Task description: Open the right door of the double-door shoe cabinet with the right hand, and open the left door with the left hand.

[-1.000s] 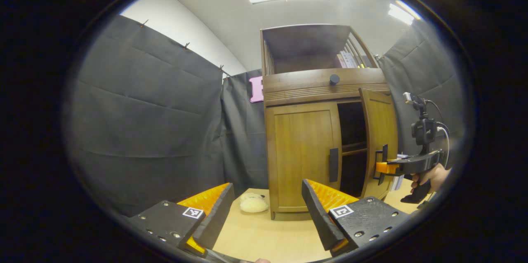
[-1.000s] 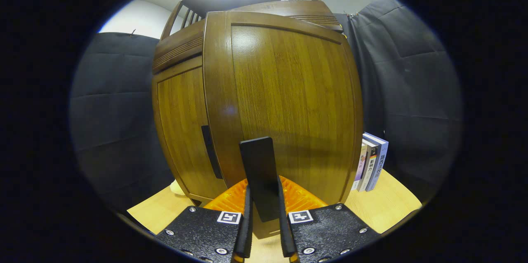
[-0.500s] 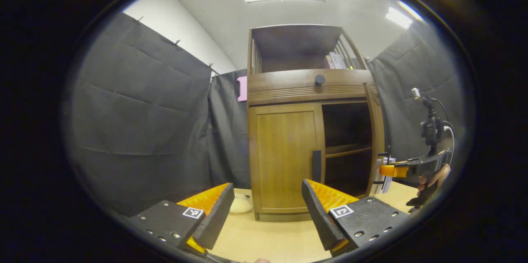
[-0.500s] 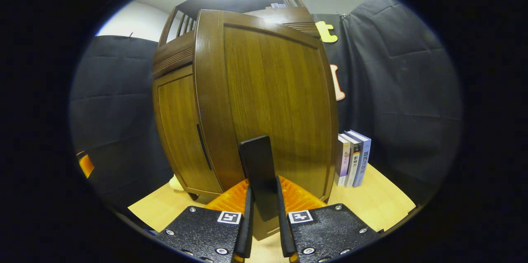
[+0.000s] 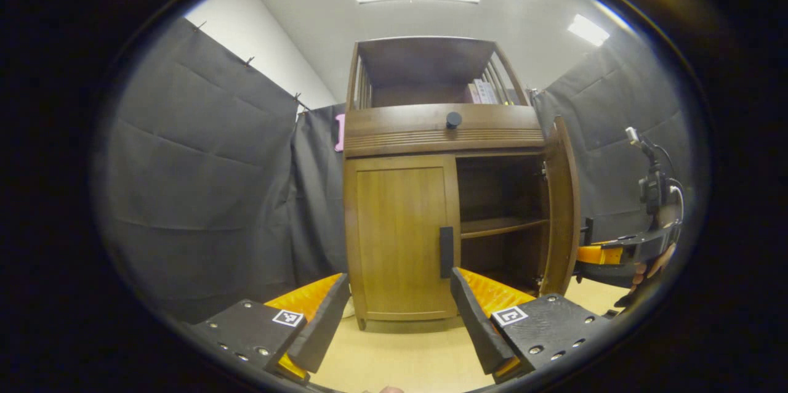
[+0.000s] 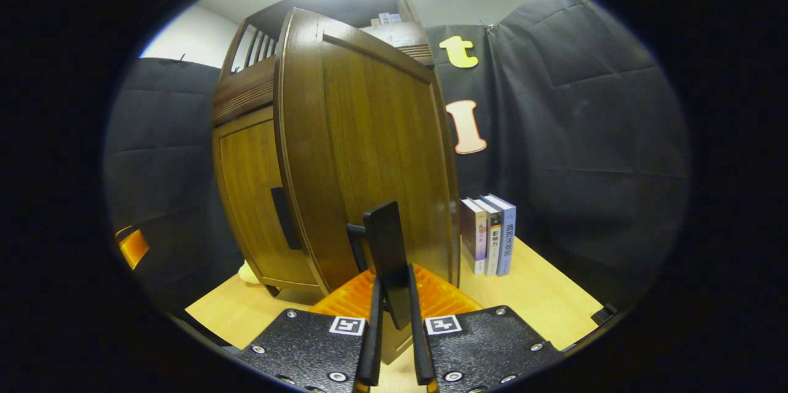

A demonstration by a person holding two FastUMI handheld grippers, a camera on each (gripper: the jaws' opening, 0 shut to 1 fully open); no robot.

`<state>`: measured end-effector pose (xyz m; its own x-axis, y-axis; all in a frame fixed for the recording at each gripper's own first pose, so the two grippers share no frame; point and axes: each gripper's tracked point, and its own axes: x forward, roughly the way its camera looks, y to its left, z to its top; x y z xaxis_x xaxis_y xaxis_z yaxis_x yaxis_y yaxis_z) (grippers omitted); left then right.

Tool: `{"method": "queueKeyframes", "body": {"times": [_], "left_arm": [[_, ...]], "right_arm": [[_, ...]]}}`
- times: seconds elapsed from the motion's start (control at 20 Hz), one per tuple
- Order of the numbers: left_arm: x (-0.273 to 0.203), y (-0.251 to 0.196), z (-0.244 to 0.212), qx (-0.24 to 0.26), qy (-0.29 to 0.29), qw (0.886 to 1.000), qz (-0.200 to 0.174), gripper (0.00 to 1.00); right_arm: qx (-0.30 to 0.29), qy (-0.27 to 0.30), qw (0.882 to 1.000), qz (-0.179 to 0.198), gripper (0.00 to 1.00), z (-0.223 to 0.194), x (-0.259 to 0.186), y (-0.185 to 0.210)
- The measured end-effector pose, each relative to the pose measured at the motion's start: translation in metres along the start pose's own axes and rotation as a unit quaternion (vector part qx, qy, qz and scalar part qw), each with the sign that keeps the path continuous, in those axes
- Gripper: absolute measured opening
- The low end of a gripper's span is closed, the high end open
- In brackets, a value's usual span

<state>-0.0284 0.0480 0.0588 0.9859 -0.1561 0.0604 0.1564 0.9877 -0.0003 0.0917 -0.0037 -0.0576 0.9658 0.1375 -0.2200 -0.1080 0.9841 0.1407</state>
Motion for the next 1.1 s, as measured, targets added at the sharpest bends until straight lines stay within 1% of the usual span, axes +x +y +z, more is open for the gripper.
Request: {"method": "queueKeyframes", "body": {"times": [0.1, 0.15, 0.2, 0.4, 0.45, 0.55, 0.75, 0.8, 0.85, 0.9, 0.95, 1.0, 1.05, 1.1], "left_arm": [[0.0, -0.009, -0.002, 0.0, 0.002, 1.0, -0.008, 0.99], [0.001, -0.011, -0.001, -0.001, 0.004, 1.0, -0.012, 0.99], [0.001, -0.015, 0.0, -0.002, 0.004, 1.0, -0.016, 0.99], [-0.002, -0.029, 0.002, 0.0, 0.003, 1.0, -0.027, 0.99], [-0.002, -0.032, 0.001, 0.002, 0.003, 1.0, -0.029, 0.99], [-0.001, -0.036, 0.0, 0.004, 0.004, 0.999, -0.034, 0.99], [0.001, -0.047, -0.001, 0.003, 0.004, 0.999, -0.045, 0.99], [0.002, -0.05, -0.001, 0.003, 0.004, 0.999, -0.047, 0.99], [0.004, -0.054, 0.001, 0.003, 0.003, 0.999, -0.051, 0.99], [0.006, -0.058, 0.002, 0.003, 0.003, 0.999, -0.054, 0.94], [0.006, -0.062, 0.003, 0.002, 0.002, 0.998, -0.057, 0.94], [0.007, -0.065, 0.003, 0.002, 0.001, 0.998, -0.061, 0.94], [0.008, -0.067, 0.003, 0.003, 0.0, 0.998, -0.064, 0.94], [0.009, -0.071, 0.003, 0.005, 0.0, 0.998, -0.066, 0.94]], "right_arm": [[0.005, -0.017, 1.0, -0.01, 0.2, 0.012, -0.005, -0.013], [0.008, -0.024, 1.0, -0.018, 0.23, 0.017, -0.006, -0.019], [0.008, -0.026, 0.999, -0.025, 0.21, 0.02, -0.006, -0.027], [0.014, -0.024, 0.999, -0.043, 0.2, 0.018, -0.01, -0.051], [0.015, -0.022, 0.998, -0.049, 0.17, 0.016, -0.01, -0.057], [0.019, -0.019, 0.998, -0.053, 0.14, 0.014, -0.013, -0.066], [0.019, -0.024, 0.998, -0.063, 0.14, 0.015, -0.019, -0.086], [0.017, -0.024, 0.998, -0.063, 0.07, 0.016, -0.022, -0.088], [0.013, -0.024, 0.997, -0.067, 0.14, 0.015, -0.023, -0.092], [0.008, -0.024, 0.997, -0.068, 0.14, 0.015, -0.024, -0.095], [0.007, -0.025, 0.997, -0.071, 0.18, 0.015, -0.027, -0.098], [0.005, -0.027, 0.997, -0.076, 0.26, 0.017, -0.03, -0.102], [0.004, -0.028, 0.996, -0.082, 0.17, 0.018, -0.033, -0.108], [0.003, -0.029, 0.996, -0.089, 0.23, 0.018, -0.038, -0.114]]}}
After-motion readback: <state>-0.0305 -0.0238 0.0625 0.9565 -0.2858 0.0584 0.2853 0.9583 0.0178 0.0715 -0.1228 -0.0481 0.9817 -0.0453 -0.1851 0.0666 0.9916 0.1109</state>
